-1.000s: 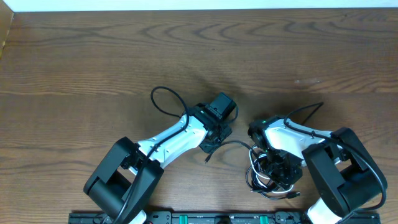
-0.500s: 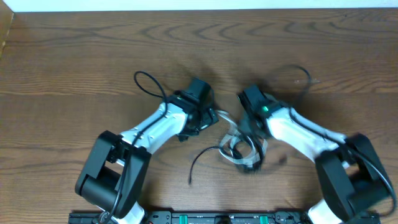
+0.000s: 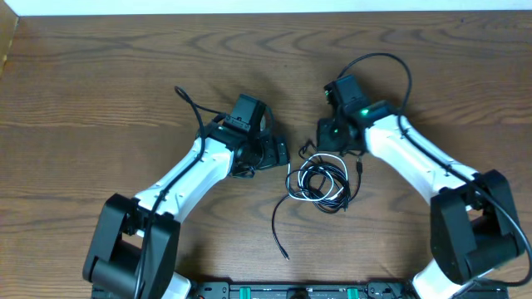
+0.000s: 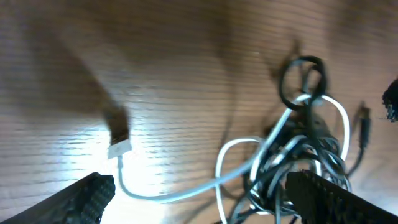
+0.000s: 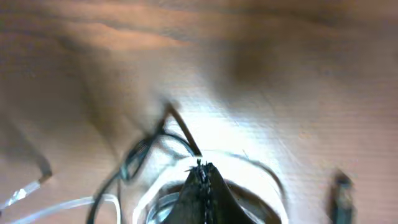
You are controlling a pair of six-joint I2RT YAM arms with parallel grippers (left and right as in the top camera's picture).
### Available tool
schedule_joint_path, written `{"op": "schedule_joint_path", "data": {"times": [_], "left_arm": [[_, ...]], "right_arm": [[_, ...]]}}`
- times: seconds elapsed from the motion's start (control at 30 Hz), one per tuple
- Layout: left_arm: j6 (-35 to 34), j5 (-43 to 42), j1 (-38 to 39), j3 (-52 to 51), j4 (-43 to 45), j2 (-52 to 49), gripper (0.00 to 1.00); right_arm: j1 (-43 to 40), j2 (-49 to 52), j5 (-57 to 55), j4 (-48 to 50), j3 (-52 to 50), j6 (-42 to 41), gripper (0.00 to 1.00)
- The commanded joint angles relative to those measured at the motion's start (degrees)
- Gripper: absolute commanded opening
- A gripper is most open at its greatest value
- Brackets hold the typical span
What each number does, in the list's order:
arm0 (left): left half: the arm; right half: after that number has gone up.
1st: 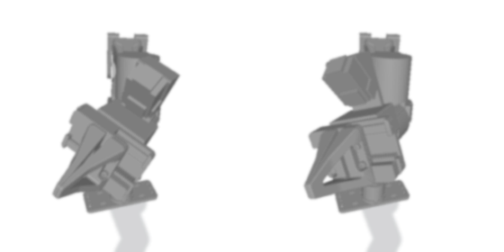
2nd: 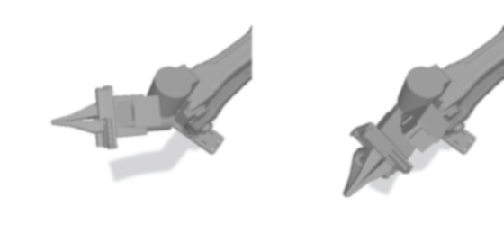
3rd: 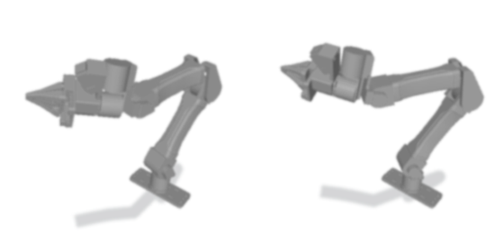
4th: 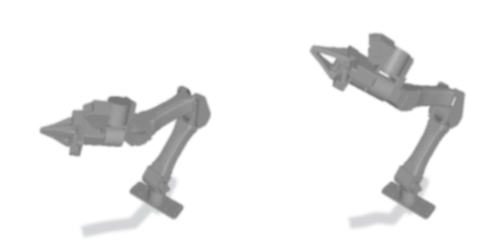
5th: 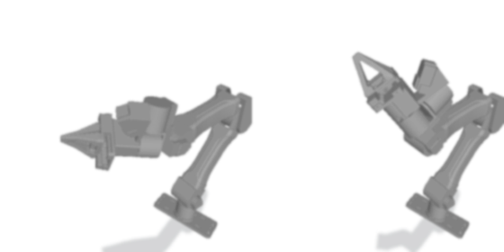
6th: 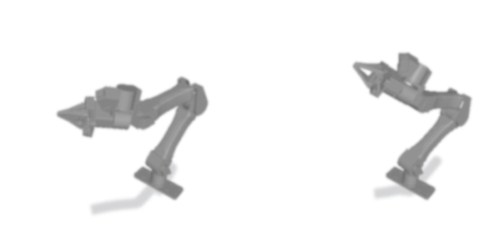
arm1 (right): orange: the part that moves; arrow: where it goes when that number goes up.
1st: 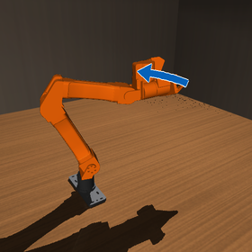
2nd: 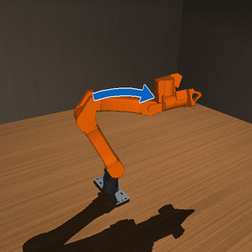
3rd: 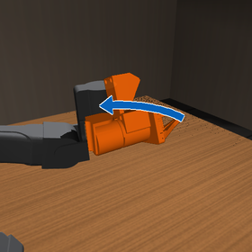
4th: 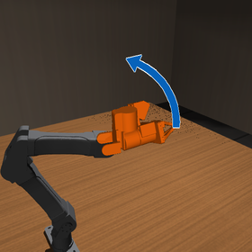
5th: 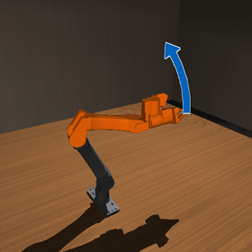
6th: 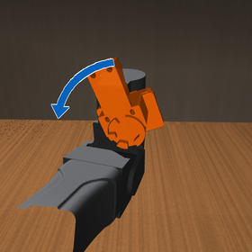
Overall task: Untangle cables
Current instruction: 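Open both grippers and lift them away from the cables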
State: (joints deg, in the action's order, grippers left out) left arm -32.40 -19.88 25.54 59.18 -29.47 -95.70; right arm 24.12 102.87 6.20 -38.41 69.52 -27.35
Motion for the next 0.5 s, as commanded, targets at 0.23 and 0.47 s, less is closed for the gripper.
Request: {"op": "schedule_joint_path", "data": {"times": [0.23, 0.47], "left_arm": [[10.3, 3.4, 11.0, 0.6, 0.4, 1.1, 0.94], [1.8, 32.1, 19.5, 0.6, -1.6, 1.0, 0.94]], "right_arm": [[-11.0, -13.3, 3.2, -17.0, 1.5, 2.2, 0.17], [-17.6, -21.2, 3.1, -23.6, 1.5, 3.4, 0.19]]}}
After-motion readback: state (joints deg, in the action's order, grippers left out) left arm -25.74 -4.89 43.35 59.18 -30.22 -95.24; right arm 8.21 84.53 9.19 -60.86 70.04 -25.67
